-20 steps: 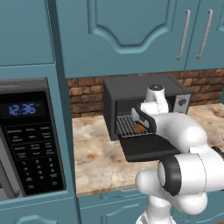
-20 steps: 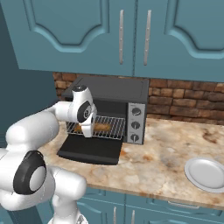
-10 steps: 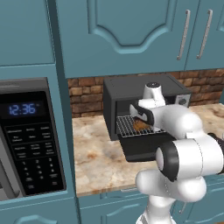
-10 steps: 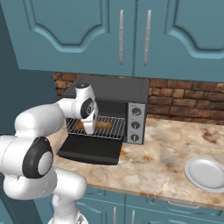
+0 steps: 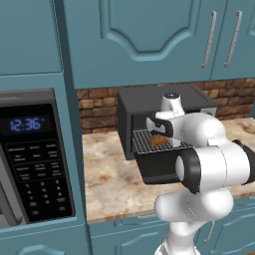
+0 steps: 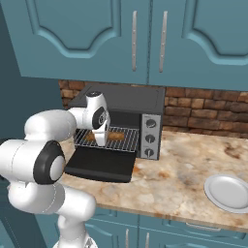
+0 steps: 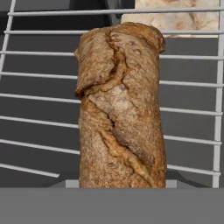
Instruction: Pull the toaster oven rack outwards. Pick up the baguette from the plate and place it on the toaster oven rack. Close the toaster oven door fully and set the temperature to the lowest setting.
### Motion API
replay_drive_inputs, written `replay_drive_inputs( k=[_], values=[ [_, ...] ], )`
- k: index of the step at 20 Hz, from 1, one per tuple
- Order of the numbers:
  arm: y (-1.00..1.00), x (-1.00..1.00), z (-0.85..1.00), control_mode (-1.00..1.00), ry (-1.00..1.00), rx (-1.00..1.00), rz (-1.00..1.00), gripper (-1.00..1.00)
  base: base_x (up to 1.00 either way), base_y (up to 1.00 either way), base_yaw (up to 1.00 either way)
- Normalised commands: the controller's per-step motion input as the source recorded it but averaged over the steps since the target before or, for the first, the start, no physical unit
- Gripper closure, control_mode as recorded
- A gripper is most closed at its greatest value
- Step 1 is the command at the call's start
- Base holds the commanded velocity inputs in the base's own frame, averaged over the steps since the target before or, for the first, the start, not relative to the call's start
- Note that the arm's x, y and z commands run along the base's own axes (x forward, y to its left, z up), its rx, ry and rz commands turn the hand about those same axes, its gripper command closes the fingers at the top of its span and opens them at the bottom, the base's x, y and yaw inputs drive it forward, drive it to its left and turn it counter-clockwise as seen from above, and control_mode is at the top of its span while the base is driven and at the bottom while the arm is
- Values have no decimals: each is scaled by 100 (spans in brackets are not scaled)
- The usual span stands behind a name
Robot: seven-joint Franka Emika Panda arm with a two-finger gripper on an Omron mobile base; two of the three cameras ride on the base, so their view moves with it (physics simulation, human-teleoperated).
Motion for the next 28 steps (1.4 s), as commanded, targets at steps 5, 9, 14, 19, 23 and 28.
replay_drive_inputs(
  k=[5,9,14,19,23,28],
  values=[
    [0,13,-21,-100,-1,0,0,100,0,0,0],
    [0,0,-41,-100,-15,4,0,-100,0,0,0],
    [0,0,-38,-100,-31,8,0,-100,0,0,0],
    [-4,-14,-27,-100,-44,18,0,-100,0,0,0],
    [-8,-37,-9,-100,-51,22,0,-100,0,0,0],
    [-15,-48,0,-100,-64,24,-1,-100,0,0,0]
  ],
)
